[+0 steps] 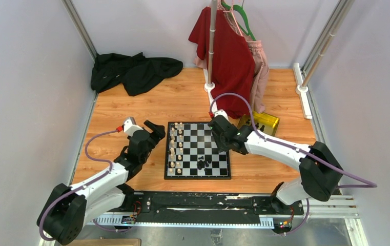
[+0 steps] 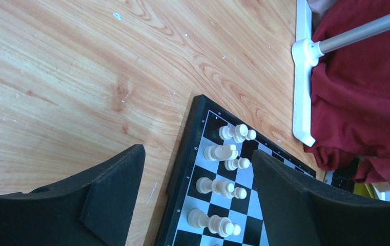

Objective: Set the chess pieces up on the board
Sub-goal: Pick up the chess piece from the chessboard, then place the chess piece on the chessboard.

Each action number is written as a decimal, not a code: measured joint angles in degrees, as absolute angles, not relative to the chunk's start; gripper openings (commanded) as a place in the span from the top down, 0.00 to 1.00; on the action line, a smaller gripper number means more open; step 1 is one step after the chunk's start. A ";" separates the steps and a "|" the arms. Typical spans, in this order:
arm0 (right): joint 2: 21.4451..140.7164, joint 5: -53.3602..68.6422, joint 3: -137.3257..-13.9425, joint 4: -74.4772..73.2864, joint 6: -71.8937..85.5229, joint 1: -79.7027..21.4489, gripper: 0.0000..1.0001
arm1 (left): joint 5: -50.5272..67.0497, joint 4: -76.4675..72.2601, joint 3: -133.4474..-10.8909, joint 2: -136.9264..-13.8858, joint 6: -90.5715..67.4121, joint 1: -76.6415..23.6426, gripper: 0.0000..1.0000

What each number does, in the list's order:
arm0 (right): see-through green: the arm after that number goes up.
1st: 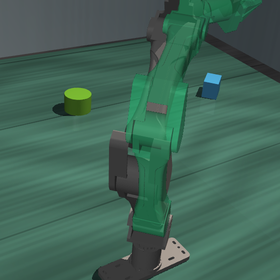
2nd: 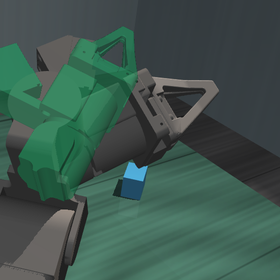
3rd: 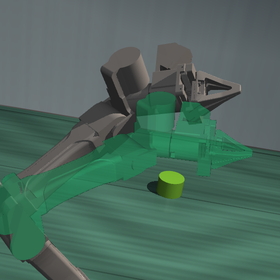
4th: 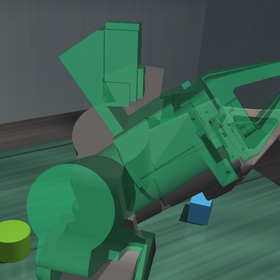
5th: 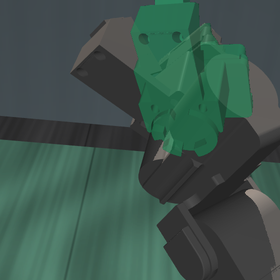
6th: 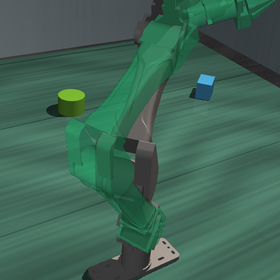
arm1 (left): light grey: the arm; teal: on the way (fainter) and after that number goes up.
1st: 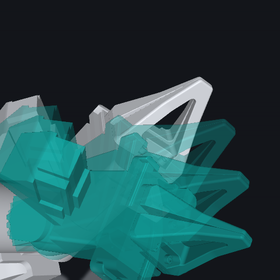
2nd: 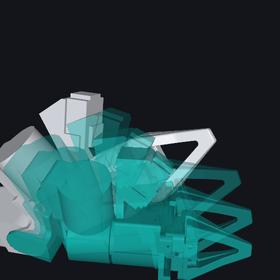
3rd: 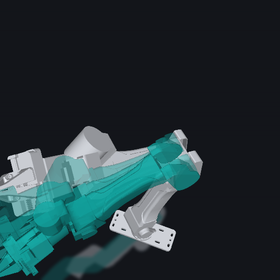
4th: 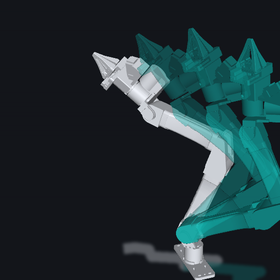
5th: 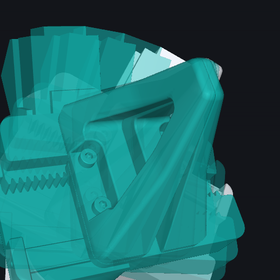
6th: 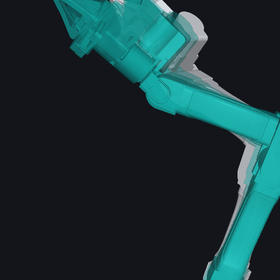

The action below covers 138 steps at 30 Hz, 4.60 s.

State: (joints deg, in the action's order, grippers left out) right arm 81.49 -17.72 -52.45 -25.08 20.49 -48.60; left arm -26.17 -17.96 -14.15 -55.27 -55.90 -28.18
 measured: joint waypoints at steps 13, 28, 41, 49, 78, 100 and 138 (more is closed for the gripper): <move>87.31 -14.33 -55.66 -24.80 16.62 -55.02 0.58 | -27.16 -13.17 -13.82 -49.30 -52.62 -28.18 0.07; 87.31 -12.84 -55.88 -24.80 16.75 -58.30 0.59 | -27.49 -11.81 -13.06 -48.75 -52.40 -28.18 0.07; 87.31 -11.94 -55.88 -24.77 17.37 -60.12 0.59 | -27.62 -11.64 -12.19 -48.58 -52.42 -28.18 0.07; 87.31 -11.77 -55.88 -24.40 18.17 -60.29 0.60 | -27.70 -11.62 -11.64 -48.47 -52.45 -28.18 0.07; 88.36 -10.55 -54.08 -22.39 19.49 -60.38 0.77 | -28.75 -11.44 -10.81 -47.07 -52.47 -28.18 0.07; 88.01 -10.57 -53.69 -22.15 19.49 -60.36 1.00 | -28.80 -11.44 -10.81 -47.07 -52.47 -28.18 0.07; 103.44 -6.63 -72.73 -21.04 8.47 -39.97 1.00 | -29.21 -10.50 -10.81 -46.59 -52.05 -28.18 0.07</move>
State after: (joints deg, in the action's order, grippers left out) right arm 103.44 -6.63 -72.73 -21.04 8.47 -39.97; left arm -29.21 -10.50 -10.81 -46.59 -52.05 -28.18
